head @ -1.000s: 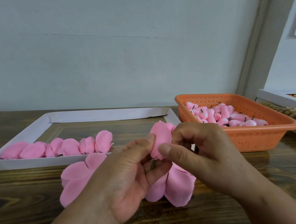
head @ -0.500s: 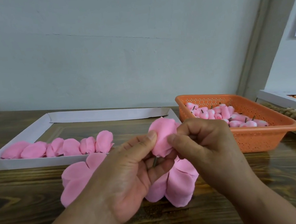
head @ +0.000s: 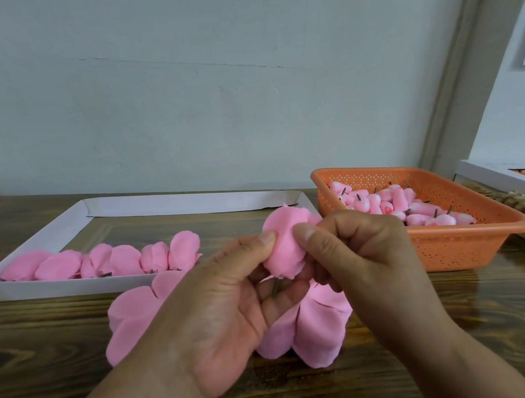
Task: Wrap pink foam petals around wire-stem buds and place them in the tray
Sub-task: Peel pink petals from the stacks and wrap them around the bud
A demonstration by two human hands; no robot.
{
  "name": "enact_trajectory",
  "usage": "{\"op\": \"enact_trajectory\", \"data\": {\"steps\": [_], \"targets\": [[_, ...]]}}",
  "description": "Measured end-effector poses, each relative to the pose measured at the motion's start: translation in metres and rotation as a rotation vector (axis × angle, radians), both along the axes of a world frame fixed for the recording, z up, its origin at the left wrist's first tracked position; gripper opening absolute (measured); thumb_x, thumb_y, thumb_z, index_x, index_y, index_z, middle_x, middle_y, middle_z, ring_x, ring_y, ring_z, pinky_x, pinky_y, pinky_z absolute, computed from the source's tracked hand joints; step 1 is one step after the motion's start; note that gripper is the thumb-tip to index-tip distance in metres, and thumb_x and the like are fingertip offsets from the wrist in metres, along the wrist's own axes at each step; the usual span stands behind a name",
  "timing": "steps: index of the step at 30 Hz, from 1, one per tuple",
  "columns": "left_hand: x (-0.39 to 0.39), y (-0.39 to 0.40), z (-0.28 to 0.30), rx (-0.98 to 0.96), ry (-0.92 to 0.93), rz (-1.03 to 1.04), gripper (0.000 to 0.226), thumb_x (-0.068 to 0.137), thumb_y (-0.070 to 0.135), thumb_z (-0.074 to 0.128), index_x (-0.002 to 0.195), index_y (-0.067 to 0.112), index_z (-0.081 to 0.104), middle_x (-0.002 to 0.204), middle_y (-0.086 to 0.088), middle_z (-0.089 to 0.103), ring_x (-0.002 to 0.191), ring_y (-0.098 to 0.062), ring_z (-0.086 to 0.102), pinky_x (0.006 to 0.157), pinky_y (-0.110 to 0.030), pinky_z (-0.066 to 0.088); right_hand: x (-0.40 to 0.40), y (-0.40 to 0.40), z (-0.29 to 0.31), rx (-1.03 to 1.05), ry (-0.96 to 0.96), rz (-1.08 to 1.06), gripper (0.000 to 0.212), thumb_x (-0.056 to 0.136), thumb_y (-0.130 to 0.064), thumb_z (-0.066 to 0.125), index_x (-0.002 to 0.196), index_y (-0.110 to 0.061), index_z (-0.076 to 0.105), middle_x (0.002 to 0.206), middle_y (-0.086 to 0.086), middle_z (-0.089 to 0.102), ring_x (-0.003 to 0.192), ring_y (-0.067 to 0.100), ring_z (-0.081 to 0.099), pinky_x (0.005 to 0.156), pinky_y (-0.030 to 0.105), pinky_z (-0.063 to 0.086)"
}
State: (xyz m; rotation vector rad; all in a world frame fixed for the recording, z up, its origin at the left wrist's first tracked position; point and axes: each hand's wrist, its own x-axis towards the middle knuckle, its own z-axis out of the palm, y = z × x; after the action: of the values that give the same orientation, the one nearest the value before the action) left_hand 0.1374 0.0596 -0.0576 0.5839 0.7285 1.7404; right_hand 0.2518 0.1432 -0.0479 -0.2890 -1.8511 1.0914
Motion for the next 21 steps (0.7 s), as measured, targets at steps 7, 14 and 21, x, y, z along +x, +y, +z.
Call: {"op": "enact_trajectory", "data": {"steps": [7, 14, 21], "targets": [[0.002, 0.001, -0.001, -0.034, 0.032, 0.035, 0.051, 0.079, 0.017, 0.058, 0.123, -0.009, 0.054, 0.11, -0.024, 0.068, 0.081, -0.022, 0.071, 0.064, -0.028, 0.059, -0.006, -0.003, -0.007, 0.07, 0.034, -0.047, 0.028, 0.082, -0.018, 0.063, 0.055, -0.011, 0.061, 0.05, -0.005, 0.06, 0.046, 0.001, 0.052, 0.049, 0.012, 0.041], [0.004, -0.001, 0.001, -0.05, 0.139, 0.131, 0.044, 0.079, 0.019, 0.06, 0.117, -0.003, 0.057, 0.094, -0.021, 0.071, 0.07, -0.022, 0.07, 0.057, -0.028, 0.059, -0.009, -0.008, -0.012, 0.164, 0.031, -0.151, 0.026, 0.082, -0.021, 0.062, 0.058, -0.01, 0.063, 0.057, 0.004, 0.063, 0.052, 0.017, 0.059, 0.051, 0.031, 0.048], [0.006, -0.001, 0.002, -0.02, 0.327, 0.309, 0.022, 0.069, 0.022, 0.062, 0.087, 0.01, 0.057, 0.062, -0.012, 0.064, 0.053, -0.018, 0.065, 0.048, -0.026, 0.053, -0.009, -0.009, -0.013, 0.179, 0.009, -0.174, 0.025, 0.081, -0.023, 0.062, 0.058, -0.012, 0.063, 0.057, 0.002, 0.063, 0.052, 0.013, 0.059, 0.05, 0.031, 0.048]]}}
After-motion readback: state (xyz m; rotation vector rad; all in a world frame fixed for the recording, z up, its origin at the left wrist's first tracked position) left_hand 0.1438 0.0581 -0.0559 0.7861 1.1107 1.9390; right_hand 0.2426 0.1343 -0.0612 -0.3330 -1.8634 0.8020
